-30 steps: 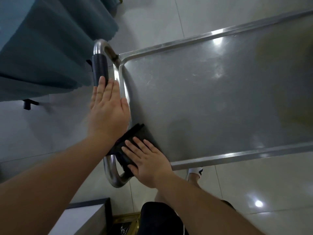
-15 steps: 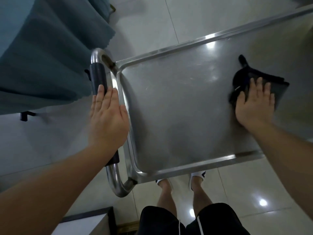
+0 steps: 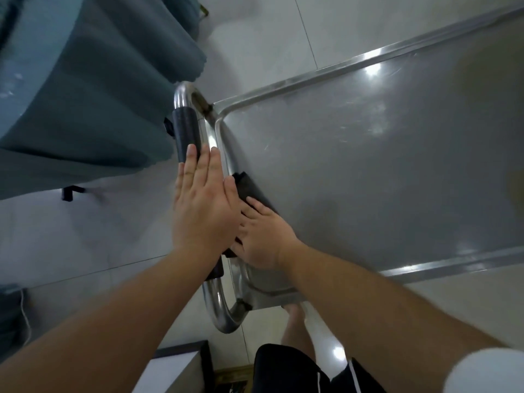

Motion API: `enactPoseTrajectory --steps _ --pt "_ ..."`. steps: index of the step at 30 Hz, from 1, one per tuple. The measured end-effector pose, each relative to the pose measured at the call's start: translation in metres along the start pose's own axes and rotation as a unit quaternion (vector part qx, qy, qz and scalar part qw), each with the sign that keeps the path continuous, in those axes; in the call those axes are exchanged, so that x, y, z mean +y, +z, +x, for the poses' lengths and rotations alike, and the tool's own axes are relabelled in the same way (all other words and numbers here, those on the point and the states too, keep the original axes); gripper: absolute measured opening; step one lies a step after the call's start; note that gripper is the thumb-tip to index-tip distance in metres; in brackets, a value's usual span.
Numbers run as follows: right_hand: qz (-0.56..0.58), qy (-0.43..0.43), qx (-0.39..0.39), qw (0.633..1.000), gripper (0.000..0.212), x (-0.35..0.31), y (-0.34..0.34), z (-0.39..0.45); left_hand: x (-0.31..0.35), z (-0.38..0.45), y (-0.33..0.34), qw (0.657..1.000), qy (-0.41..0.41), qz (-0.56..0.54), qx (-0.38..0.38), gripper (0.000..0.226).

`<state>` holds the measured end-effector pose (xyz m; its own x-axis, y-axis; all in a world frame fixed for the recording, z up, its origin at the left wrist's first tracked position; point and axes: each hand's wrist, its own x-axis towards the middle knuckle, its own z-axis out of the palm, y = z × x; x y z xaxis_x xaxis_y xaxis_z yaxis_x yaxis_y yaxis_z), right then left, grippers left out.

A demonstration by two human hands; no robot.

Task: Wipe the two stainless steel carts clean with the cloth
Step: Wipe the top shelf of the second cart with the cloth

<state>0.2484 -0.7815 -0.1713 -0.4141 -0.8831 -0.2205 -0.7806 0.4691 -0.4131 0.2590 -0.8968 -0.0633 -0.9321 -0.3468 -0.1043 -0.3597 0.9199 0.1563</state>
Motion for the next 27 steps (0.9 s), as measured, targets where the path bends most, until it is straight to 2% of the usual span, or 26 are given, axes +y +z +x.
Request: enactPoseTrajectory --steps 3,6,9,11,13,15,17,18,24,27 --pt "-0.004 0.031 -0.005 1.000 0.065 0.038 -0.012 -0.014 -0.001 -0.001 0.000 1.000 0.002 -0.010 0.000 0.062" --pt "-0.017 0.137 0.066 0.988 0.064 0.103 -0.034 -0.051 -0.001 -0.001 -0.002 1.000 0.004 -0.012 -0.003 0.067" --pt "-0.012 0.246 0.105 0.963 0.068 0.193 -0.066 -0.094 0.000 -0.001 -0.002 1.000 0.003 -0.008 -0.010 0.068" --pt "-0.005 0.352 0.139 0.926 0.073 0.246 -0.084 -0.117 0.001 -0.001 -0.003 1.000 0.003 -0.009 -0.014 0.068" --pt "0.019 0.464 0.172 0.869 0.074 0.279 -0.094 -0.130 0.000 -0.001 -0.002 1.000 0.003 -0.014 -0.017 0.067" --pt "0.052 0.546 0.189 0.815 0.076 0.288 -0.094 -0.124 -0.001 -0.001 -0.001 1.000 0.005 -0.014 -0.017 0.066" --pt "0.080 0.583 0.199 0.784 0.079 0.271 -0.092 -0.101 -0.002 -0.001 -0.001 1.000 0.010 -0.012 -0.017 0.066" --pt "0.083 0.577 0.201 0.787 0.079 0.254 -0.088 -0.087 -0.003 0.000 0.000 1.000 0.012 -0.012 -0.017 0.066" --pt "0.043 0.389 0.174 0.903 0.070 0.091 -0.038 0.007 -0.003 -0.001 0.000 1.000 0.012 -0.008 -0.008 0.065" --pt "0.046 0.208 0.072 0.974 0.070 0.029 -0.021 0.043 -0.003 -0.001 0.001 1.000 0.010 0.004 -0.010 0.066"
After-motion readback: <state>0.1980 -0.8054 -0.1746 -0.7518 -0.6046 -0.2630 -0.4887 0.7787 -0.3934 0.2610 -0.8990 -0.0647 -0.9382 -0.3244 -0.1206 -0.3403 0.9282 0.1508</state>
